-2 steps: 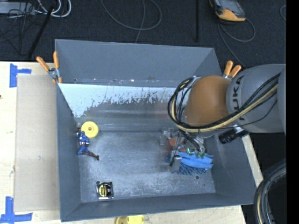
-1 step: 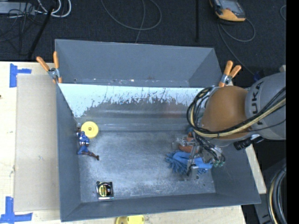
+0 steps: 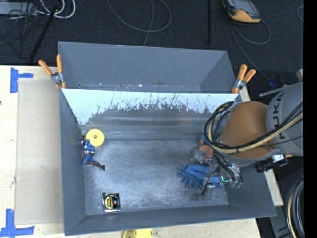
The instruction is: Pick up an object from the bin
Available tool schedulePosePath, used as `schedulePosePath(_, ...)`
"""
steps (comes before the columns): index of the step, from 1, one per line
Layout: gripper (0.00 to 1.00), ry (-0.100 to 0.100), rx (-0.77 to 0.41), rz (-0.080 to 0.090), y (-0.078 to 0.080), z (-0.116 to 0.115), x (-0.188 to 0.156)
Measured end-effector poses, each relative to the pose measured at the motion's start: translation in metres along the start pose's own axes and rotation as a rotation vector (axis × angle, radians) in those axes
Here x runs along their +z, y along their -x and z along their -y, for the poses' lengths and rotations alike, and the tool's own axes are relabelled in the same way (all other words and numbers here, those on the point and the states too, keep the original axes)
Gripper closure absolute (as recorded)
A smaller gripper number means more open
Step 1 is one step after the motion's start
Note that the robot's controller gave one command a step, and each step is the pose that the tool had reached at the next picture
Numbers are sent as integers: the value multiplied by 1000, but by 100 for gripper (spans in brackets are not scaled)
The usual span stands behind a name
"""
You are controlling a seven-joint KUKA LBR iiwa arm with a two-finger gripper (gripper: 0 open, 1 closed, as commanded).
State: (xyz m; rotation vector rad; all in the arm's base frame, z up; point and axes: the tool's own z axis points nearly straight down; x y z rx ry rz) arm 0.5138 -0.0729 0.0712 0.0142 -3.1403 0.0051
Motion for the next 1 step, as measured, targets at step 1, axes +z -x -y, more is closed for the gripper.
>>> schedulePosePath(1, 100, 4, 31, -1, -11, -21, 2)
